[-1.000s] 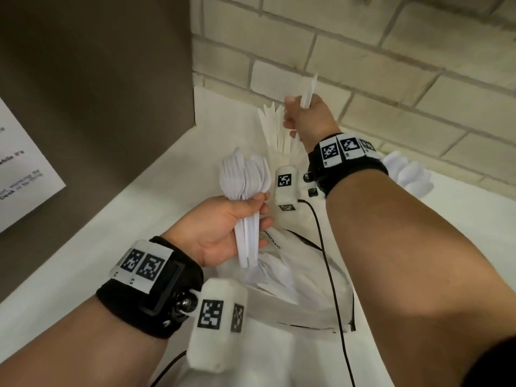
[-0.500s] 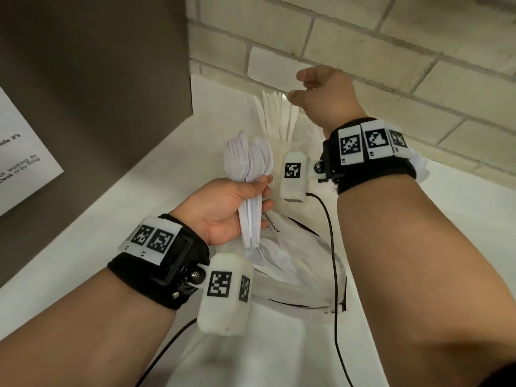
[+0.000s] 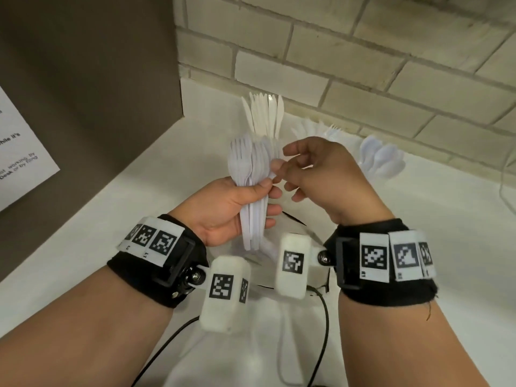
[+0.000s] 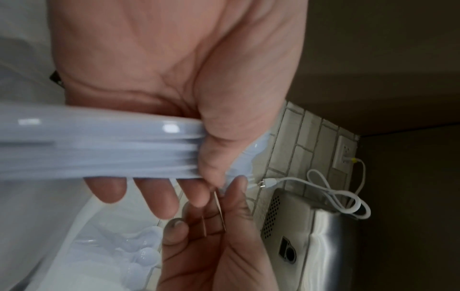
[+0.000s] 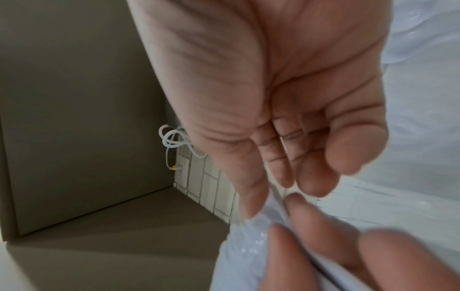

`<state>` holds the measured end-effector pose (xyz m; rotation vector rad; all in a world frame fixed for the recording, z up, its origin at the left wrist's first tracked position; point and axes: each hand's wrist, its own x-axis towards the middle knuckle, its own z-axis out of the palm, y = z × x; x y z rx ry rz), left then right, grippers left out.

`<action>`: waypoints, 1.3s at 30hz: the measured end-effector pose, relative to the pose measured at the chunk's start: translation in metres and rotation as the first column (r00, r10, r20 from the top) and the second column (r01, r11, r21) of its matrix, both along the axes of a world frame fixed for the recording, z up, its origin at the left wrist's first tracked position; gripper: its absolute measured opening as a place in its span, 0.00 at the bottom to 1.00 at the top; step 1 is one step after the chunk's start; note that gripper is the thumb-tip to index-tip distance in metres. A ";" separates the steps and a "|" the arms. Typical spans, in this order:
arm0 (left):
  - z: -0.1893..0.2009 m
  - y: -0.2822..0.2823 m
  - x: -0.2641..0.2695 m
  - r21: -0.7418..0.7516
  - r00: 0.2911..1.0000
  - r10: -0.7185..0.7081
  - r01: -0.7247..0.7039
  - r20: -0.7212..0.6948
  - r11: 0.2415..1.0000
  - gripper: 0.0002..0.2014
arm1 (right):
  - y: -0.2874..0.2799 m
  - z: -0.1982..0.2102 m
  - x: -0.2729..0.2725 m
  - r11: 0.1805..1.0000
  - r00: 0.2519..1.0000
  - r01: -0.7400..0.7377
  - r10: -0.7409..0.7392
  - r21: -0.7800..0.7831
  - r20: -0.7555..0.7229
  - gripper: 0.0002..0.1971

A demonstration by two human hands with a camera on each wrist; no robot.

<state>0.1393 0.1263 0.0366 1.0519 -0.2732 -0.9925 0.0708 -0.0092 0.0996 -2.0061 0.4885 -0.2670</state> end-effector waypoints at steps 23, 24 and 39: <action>-0.002 -0.022 0.000 0.003 0.999 -0.049 0.049 0.021 0.999 0.07 | -0.002 -0.034 -0.004 0.909 0.812 0.416 -0.366 -0.012 0.455 0.07; -0.001 -0.023 0.001 0.004 0.999 -0.041 0.041 0.024 0.999 0.07 | 0.000 -0.032 -0.004 0.912 0.806 0.410 -0.354 -0.016 0.475 0.06; -0.005 -0.021 0.008 -0.009 0.977 -0.193 0.195 0.088 0.981 0.04 | -0.004 -0.026 -0.003 0.975 0.977 0.166 -0.182 0.145 0.107 0.07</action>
